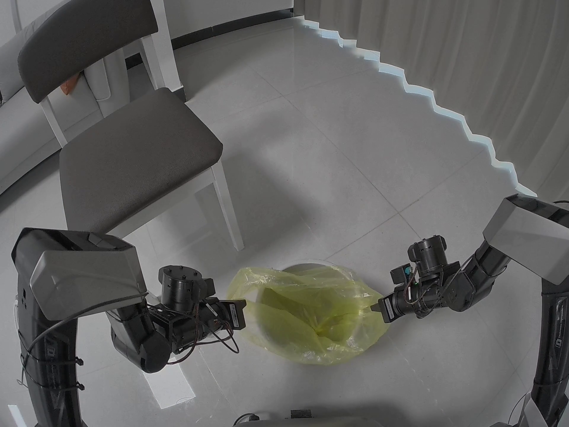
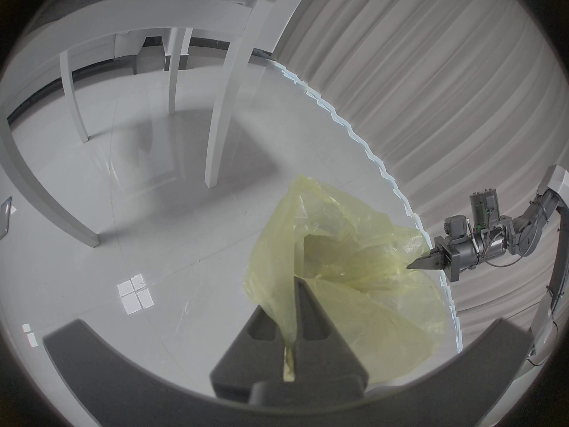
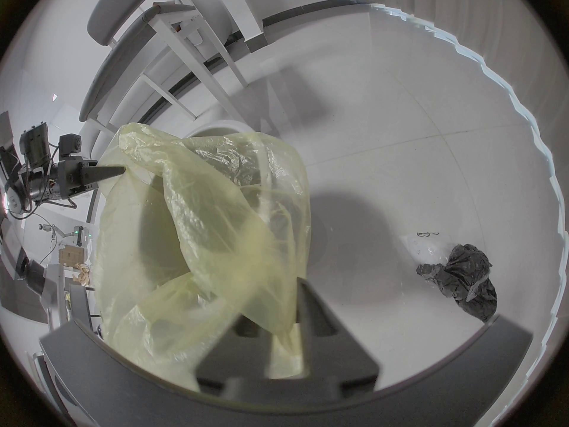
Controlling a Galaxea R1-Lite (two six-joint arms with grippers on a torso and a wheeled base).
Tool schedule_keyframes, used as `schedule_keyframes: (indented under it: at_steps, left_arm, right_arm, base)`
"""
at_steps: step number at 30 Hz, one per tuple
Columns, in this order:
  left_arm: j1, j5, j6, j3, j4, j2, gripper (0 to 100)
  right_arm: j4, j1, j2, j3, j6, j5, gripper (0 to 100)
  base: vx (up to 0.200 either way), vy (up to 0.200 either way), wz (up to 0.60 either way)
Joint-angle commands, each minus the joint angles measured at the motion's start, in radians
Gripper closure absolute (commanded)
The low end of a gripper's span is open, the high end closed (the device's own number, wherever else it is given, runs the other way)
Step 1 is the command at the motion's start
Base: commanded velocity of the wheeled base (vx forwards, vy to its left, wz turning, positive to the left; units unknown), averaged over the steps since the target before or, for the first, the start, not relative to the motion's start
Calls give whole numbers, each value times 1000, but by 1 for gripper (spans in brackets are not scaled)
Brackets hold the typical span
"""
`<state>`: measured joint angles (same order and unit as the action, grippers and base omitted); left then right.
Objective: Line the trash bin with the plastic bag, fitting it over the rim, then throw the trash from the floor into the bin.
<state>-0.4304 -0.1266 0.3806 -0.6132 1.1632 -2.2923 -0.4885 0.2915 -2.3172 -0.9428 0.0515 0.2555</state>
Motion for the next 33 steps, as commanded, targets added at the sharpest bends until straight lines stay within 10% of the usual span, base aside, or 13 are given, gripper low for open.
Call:
schedule_keyframes:
  at_steps: [1, 14, 30, 31, 33]
  left_arm:
    - [-7, 2, 0, 26, 3, 2, 100]
    - [-83, 13, 30, 201, 29, 169, 100]
    - [-80, 18, 46, 151, 62, 13, 100]
    - [-82, 19, 46, 155, 64, 14, 0]
    - [-82, 19, 44, 161, 64, 25, 0]
  right_arm:
    - [-1, 2, 7, 18, -1, 1, 0]
    - [1, 8, 176, 108, 28, 2, 0]
    - [120, 115, 79, -214, 34, 2, 0]
    - [130, 120, 67, -237, 36, 2, 0]
    - [163, 124, 48, -281, 50, 2, 0]
  base:
    - [0, 0, 0]
    - [0, 0, 0]
    - [0, 0, 0]
    - [0, 0, 0]
    - [0, 0, 0]
